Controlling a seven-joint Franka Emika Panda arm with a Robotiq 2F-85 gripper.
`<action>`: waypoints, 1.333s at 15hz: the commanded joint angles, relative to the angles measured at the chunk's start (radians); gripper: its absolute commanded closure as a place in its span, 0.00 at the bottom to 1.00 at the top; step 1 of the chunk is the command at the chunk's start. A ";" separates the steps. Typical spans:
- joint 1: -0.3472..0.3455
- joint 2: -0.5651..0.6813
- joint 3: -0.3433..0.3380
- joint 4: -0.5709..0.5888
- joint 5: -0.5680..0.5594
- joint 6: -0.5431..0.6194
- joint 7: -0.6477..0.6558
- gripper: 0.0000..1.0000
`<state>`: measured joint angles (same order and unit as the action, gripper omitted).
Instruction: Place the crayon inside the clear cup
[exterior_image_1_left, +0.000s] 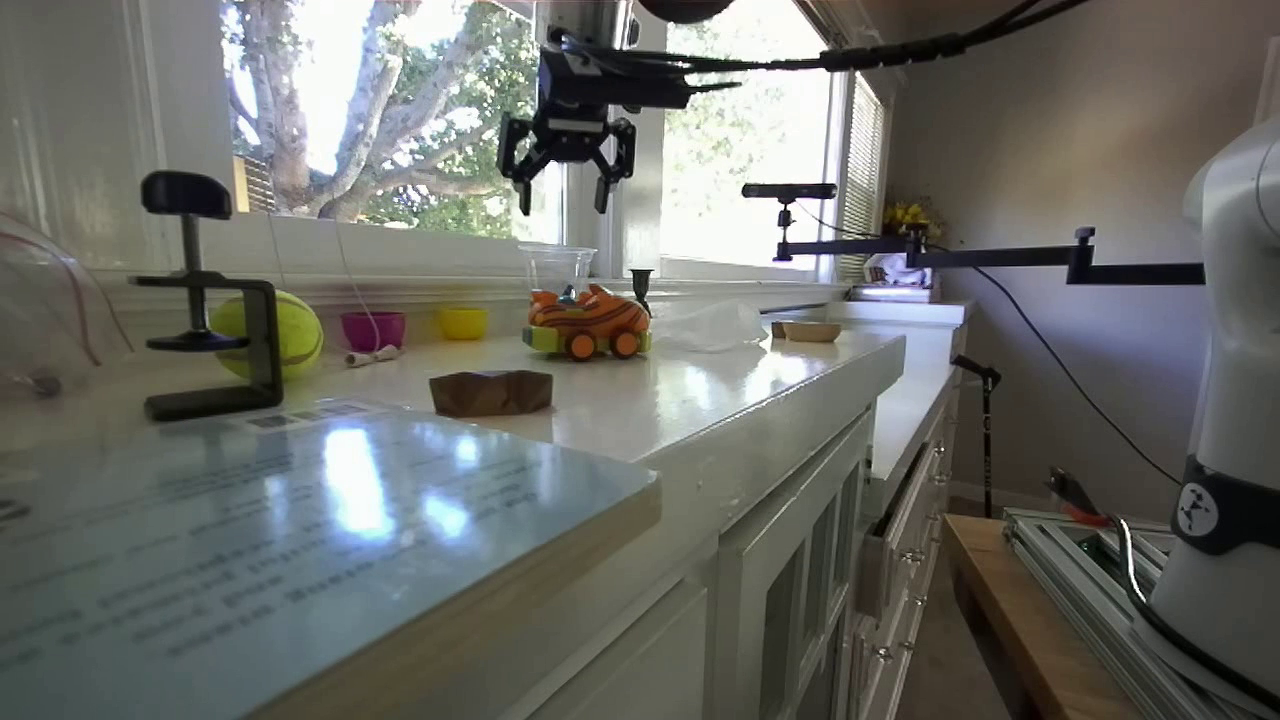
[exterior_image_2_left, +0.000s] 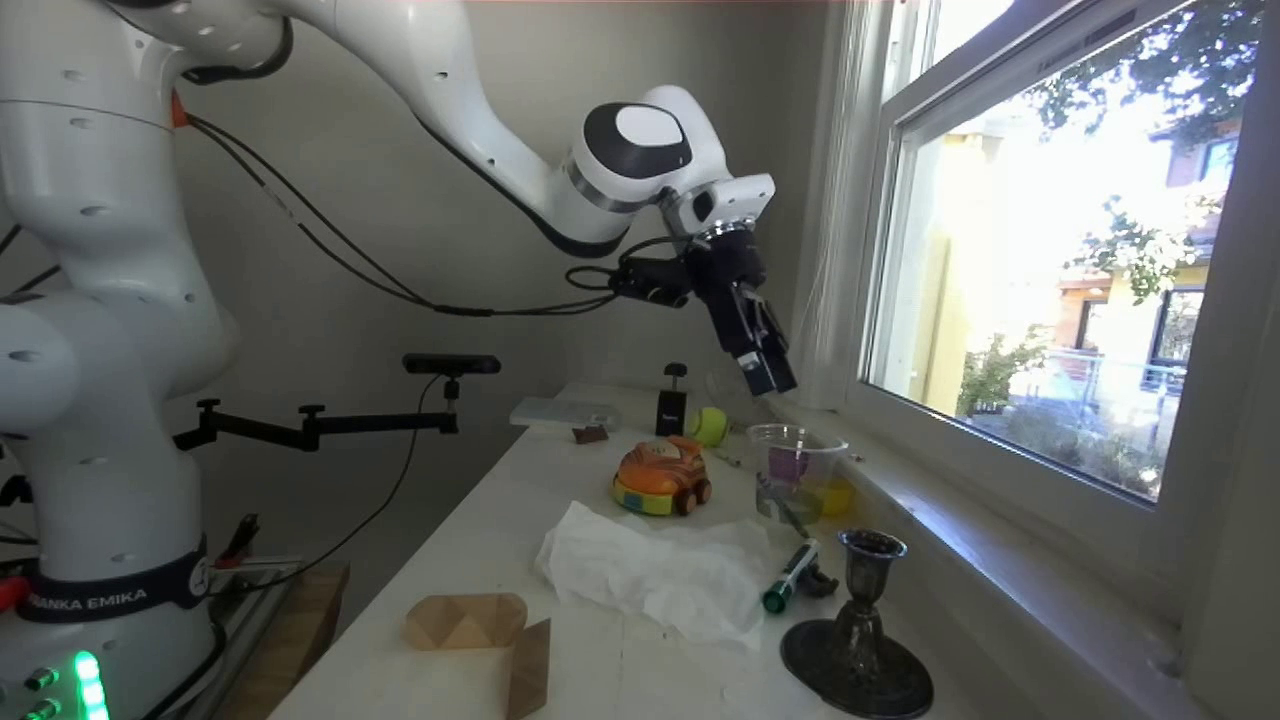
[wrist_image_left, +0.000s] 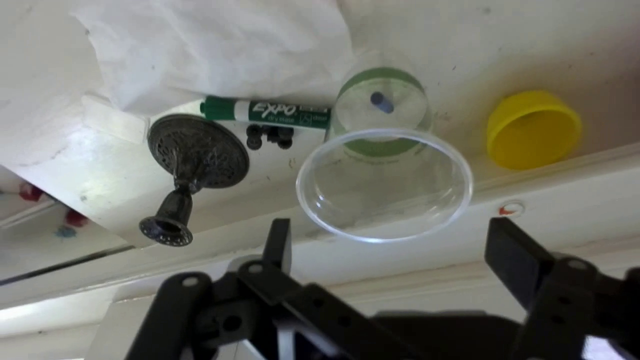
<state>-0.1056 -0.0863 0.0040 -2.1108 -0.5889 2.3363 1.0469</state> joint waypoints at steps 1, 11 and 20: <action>0.034 -0.003 -0.012 0.083 0.257 -0.124 -0.182 0.00; 0.047 0.027 -0.030 0.223 0.757 -0.481 -0.671 0.00; 0.056 0.047 -0.014 0.198 0.462 -0.500 -0.780 0.00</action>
<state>-0.0624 -0.0479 -0.0110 -1.9146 -0.0175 1.7969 0.3001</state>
